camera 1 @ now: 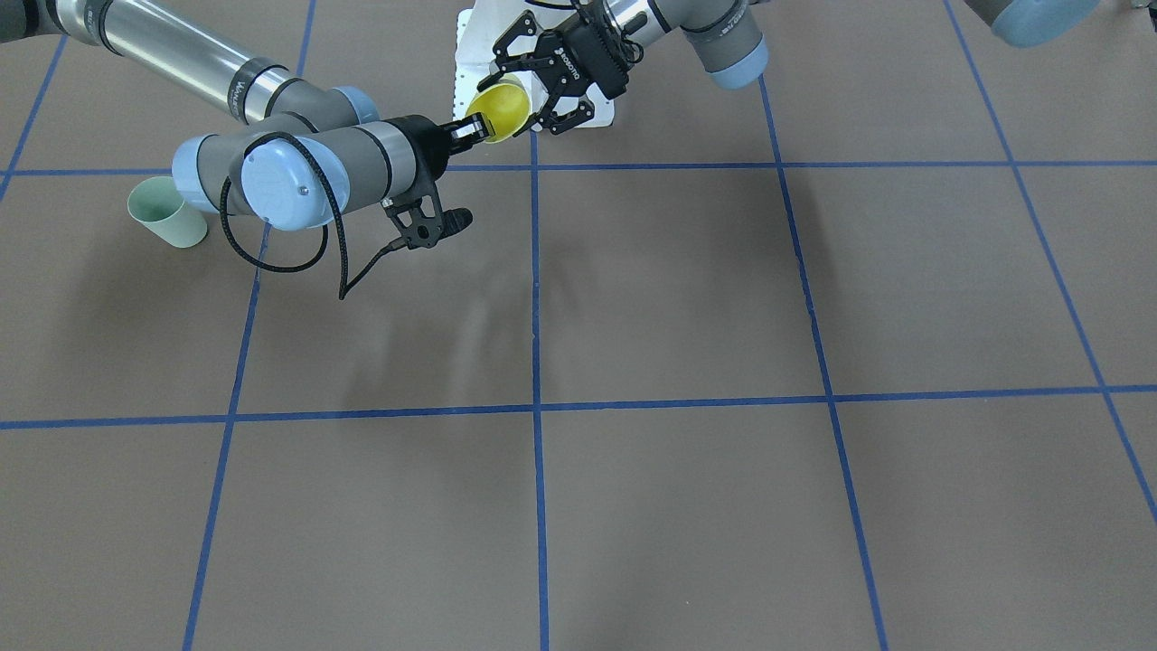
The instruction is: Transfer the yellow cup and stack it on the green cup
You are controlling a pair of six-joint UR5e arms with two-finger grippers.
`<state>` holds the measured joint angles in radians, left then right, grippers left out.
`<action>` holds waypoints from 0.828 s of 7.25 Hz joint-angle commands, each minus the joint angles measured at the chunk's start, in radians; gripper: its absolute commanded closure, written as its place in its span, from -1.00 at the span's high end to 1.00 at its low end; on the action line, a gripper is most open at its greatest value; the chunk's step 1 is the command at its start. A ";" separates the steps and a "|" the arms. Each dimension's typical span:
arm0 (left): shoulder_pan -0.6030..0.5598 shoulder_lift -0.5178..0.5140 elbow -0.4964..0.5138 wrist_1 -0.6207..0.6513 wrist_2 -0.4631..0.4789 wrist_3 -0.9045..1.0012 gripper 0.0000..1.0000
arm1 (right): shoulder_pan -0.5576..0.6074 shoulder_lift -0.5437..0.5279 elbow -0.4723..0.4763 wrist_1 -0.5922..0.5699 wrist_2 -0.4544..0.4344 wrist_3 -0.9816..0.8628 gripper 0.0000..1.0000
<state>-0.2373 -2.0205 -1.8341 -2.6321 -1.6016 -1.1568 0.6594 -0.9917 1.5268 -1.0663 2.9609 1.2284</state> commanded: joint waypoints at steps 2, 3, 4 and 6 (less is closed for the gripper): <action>-0.002 -0.001 0.003 0.001 0.020 0.002 -0.50 | 0.002 -0.008 0.001 0.000 0.007 -0.001 -0.19; -0.002 -0.001 0.003 0.001 0.020 0.002 -0.50 | 0.002 -0.011 0.004 0.000 0.007 -0.001 -0.19; -0.002 -0.001 0.003 0.001 0.020 0.002 -0.50 | 0.000 -0.012 0.004 0.000 0.007 -0.001 -0.19; -0.004 -0.032 0.016 0.006 0.040 0.002 -0.50 | -0.001 -0.015 0.007 0.000 0.007 0.000 -0.19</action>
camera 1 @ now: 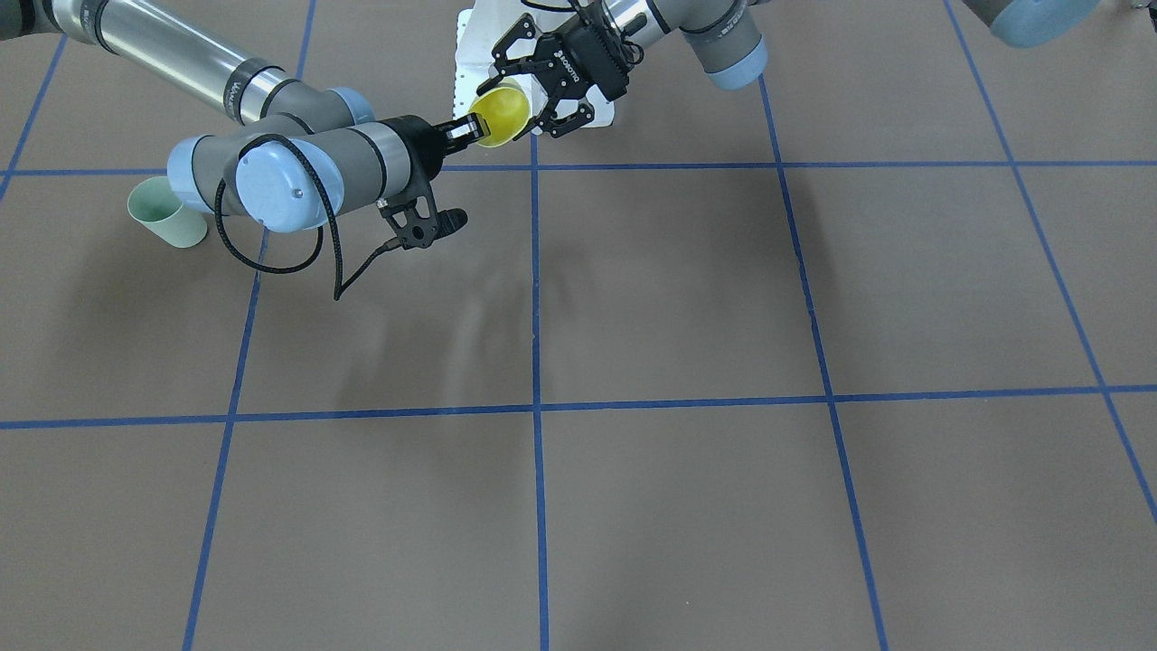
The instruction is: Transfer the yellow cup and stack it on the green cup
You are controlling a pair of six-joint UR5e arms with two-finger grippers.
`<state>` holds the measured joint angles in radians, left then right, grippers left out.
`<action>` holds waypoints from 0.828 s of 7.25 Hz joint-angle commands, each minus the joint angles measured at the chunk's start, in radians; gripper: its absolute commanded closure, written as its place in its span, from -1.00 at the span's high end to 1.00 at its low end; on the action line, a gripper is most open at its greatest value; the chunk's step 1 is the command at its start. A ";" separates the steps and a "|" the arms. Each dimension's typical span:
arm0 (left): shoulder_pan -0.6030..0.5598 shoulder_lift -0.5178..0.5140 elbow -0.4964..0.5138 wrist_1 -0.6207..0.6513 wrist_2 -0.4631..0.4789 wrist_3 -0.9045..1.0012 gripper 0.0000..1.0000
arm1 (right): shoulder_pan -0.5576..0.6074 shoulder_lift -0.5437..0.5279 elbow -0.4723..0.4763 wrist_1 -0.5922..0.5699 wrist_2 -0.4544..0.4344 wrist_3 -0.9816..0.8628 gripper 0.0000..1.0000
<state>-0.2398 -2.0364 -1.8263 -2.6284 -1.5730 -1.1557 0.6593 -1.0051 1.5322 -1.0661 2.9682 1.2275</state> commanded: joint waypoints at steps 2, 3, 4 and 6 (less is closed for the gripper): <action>-0.001 -0.016 0.015 -0.001 0.011 -0.001 -0.50 | -0.003 -0.009 0.003 0.000 0.000 0.001 -0.21; 0.000 -0.018 0.027 -0.002 0.011 -0.001 -0.50 | -0.003 -0.012 0.003 0.000 0.000 0.000 -0.27; -0.001 -0.018 0.030 -0.004 0.011 -0.001 -0.50 | -0.001 -0.012 0.003 0.000 0.002 0.000 -0.33; -0.001 -0.018 0.030 -0.004 0.011 -0.002 -0.50 | 0.003 -0.012 0.003 0.000 0.000 0.000 -0.34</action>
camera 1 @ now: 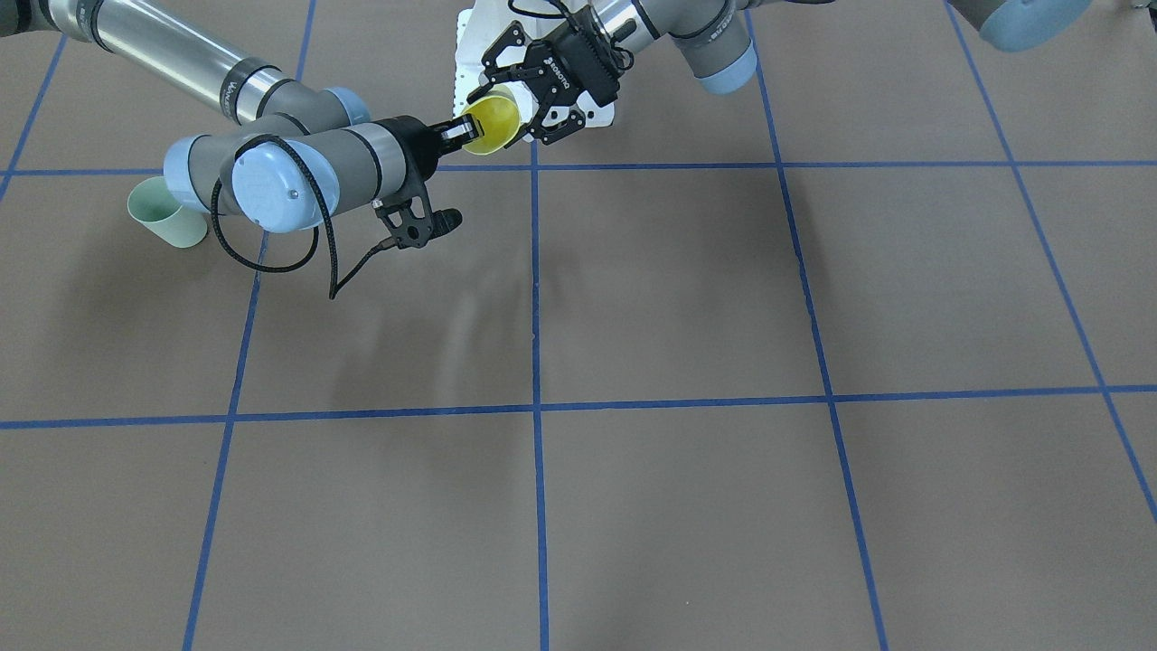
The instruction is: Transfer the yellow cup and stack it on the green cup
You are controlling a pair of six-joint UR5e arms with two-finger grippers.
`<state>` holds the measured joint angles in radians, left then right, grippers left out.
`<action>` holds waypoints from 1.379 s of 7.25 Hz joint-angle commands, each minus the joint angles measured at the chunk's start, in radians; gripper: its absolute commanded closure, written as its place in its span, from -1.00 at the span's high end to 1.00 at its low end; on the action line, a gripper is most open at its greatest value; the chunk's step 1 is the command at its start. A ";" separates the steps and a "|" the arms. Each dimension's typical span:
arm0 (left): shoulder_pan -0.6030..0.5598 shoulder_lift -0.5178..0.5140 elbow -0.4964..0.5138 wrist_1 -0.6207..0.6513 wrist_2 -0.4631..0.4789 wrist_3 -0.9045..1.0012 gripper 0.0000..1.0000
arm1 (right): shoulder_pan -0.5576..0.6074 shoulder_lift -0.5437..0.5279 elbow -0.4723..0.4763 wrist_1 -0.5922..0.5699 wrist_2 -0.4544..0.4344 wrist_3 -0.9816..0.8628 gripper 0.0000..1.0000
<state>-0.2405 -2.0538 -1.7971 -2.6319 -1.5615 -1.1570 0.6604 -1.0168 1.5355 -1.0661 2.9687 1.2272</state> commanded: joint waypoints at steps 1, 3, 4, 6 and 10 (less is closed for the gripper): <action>0.001 0.000 -0.001 -0.002 -0.002 -0.004 -0.50 | 0.002 0.000 0.000 0.000 0.001 0.000 -0.47; 0.001 0.000 -0.001 -0.002 -0.002 -0.007 -0.48 | 0.002 -0.005 -0.001 0.000 0.000 0.001 -0.66; 0.003 -0.002 0.001 0.000 -0.002 -0.009 -0.19 | 0.002 -0.006 -0.001 0.000 0.000 0.001 -0.80; 0.003 0.000 0.004 0.000 0.001 -0.007 1.00 | 0.002 -0.009 0.000 0.000 0.000 0.001 -1.00; -0.002 0.000 -0.001 0.007 0.003 -0.007 1.00 | 0.060 -0.005 -0.001 0.000 -0.041 0.000 -1.00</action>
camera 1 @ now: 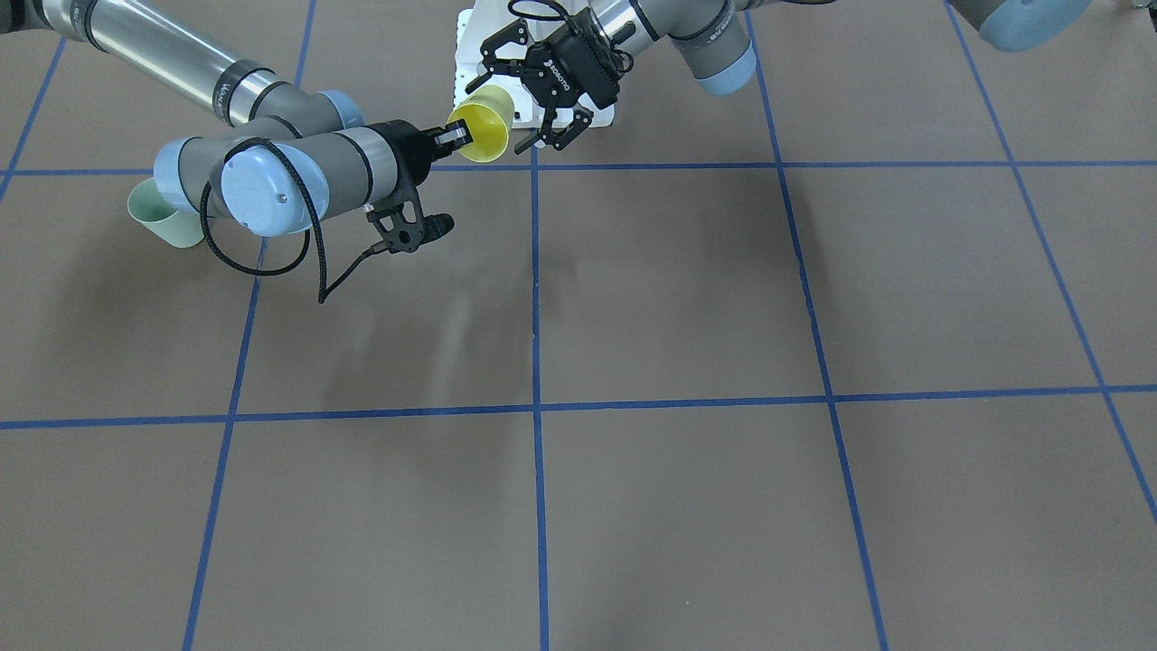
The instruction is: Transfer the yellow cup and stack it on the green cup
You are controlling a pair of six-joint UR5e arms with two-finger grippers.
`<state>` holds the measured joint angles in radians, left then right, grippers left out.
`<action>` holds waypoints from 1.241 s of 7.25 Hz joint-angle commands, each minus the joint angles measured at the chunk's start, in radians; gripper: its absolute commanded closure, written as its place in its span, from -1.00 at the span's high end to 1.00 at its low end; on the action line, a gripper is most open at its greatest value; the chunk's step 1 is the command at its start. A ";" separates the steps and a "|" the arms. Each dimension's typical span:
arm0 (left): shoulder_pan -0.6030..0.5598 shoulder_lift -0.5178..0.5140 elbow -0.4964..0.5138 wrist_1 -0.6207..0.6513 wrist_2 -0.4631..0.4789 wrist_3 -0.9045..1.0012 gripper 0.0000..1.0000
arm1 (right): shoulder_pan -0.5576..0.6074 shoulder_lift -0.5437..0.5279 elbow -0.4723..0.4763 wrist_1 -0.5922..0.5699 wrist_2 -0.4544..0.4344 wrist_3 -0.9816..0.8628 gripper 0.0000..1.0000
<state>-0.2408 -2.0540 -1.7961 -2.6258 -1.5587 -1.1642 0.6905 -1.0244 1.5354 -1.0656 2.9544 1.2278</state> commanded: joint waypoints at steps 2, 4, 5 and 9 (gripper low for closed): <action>-0.003 0.000 -0.005 -0.002 0.000 0.000 1.00 | 0.105 0.001 0.023 0.001 -0.261 -0.109 -1.00; -0.005 0.012 -0.009 0.000 0.041 0.000 1.00 | 0.196 -0.037 0.082 0.001 -0.543 -0.159 -1.00; -0.008 0.018 -0.012 -0.002 0.043 -0.002 1.00 | 0.220 -0.130 0.186 -0.001 -0.669 -0.222 -1.00; -0.069 0.103 -0.037 0.123 0.118 0.004 0.99 | 0.248 -0.434 0.463 -0.060 -1.005 -0.436 -1.00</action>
<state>-0.2691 -1.9865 -1.8161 -2.5707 -1.4482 -1.1637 0.9400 -1.3568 1.9180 -1.0867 2.0563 0.9126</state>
